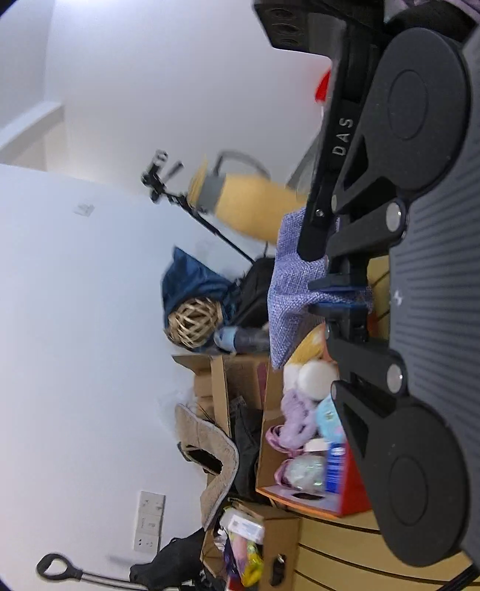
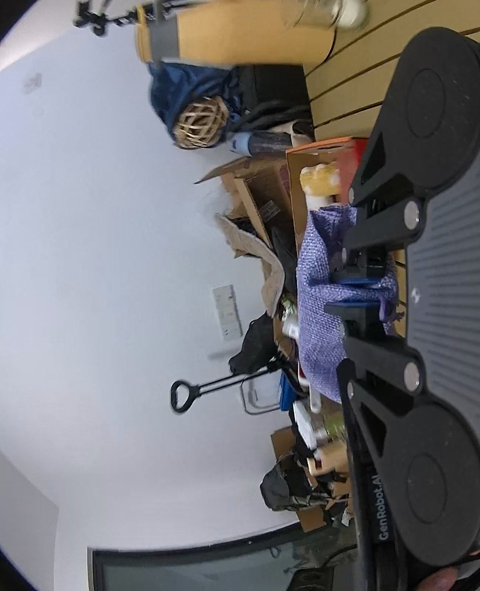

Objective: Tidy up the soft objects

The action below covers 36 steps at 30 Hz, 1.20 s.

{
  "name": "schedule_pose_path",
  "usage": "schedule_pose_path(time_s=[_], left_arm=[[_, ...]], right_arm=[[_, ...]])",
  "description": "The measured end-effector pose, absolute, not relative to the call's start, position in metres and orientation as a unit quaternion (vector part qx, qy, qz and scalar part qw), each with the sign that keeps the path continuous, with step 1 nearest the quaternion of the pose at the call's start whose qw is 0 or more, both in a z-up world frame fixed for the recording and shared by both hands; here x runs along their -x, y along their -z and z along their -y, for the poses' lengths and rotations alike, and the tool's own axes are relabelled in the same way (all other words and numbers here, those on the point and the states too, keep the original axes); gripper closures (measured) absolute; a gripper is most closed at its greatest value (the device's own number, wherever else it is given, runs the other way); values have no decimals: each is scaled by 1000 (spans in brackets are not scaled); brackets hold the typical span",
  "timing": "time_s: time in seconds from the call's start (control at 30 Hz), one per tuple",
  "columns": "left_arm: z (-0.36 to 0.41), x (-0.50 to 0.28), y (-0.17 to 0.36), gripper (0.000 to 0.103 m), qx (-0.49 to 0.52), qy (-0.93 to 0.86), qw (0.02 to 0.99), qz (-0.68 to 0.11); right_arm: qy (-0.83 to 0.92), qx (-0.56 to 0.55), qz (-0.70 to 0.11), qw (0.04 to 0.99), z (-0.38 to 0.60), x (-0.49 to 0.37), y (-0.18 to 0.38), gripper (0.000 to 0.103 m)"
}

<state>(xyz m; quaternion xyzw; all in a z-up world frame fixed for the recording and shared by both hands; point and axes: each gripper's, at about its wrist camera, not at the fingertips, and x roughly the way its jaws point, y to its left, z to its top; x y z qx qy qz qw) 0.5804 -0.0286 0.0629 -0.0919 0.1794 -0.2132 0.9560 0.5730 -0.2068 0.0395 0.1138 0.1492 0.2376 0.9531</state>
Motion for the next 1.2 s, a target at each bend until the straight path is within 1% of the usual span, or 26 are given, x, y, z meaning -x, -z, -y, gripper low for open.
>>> schedule_pose_path(time_s=[0.1,0.23,0.37,0.47,0.57,0.6,0.63,0.67,0.73,0.77,0.83,0.97,1.0,1.03,1.07,1.1,1.13,1.17,1.2], left_arm=[[29,-652,-44,97,79,189,955,-215],[28,-721,-5,97,48,171,945,-275],[41,-743,27,96,-34,166,936,-310],[30,-747,39,94,-7,168,935,-311],[21,-748,41,92,13,176,932,-316],[19,-748,41,89,14,174,932,-317],[17,-748,39,86,20,173,932,-319],[16,-747,36,83,27,175,930,-322],[11,-741,29,61,37,172,929,-324],[10,-735,21,60,35,170,931,-320],[4,-722,9,60,32,169,934,-314],[-16,-687,-33,60,29,151,946,-286],[-22,-675,-47,60,29,140,951,-273],[-26,-666,-57,58,29,131,955,-263],[-30,-654,-68,56,30,118,961,-249],[-35,-641,-77,46,29,97,968,-231],[-37,-629,-83,26,24,66,976,-206],[-39,-617,-86,16,20,33,983,-180],[-39,-604,-87,10,18,-6,989,-148]], right_arm=[[-229,-116,-185,949,203,-652,-30,94],[-222,-104,-241,939,191,-739,-1,94],[-211,-60,-308,926,166,-795,37,94],[-200,-21,-336,920,156,-808,55,87],[-204,-62,-344,914,170,-811,62,87],[-207,-68,-347,912,174,-810,61,84],[-204,-64,-349,913,175,-808,59,74],[-194,-55,-356,912,176,-807,58,71],[-190,-42,-362,912,176,-802,52,61],[-189,-44,-360,913,177,-799,47,59],[-185,-48,-352,916,182,-787,35,52],[-174,-46,-326,928,193,-759,-3,46],[-171,-43,-318,932,196,-751,-14,43],[-166,-39,-307,936,199,-740,-27,37],[-161,-34,-297,941,202,-729,-38,35],[-155,-31,-287,945,204,-718,-48,31],[-151,-28,-278,948,206,-707,-58,28],[-147,-26,-266,952,207,-693,-66,24],[-143,-28,-251,957,208,-680,-70,10]])
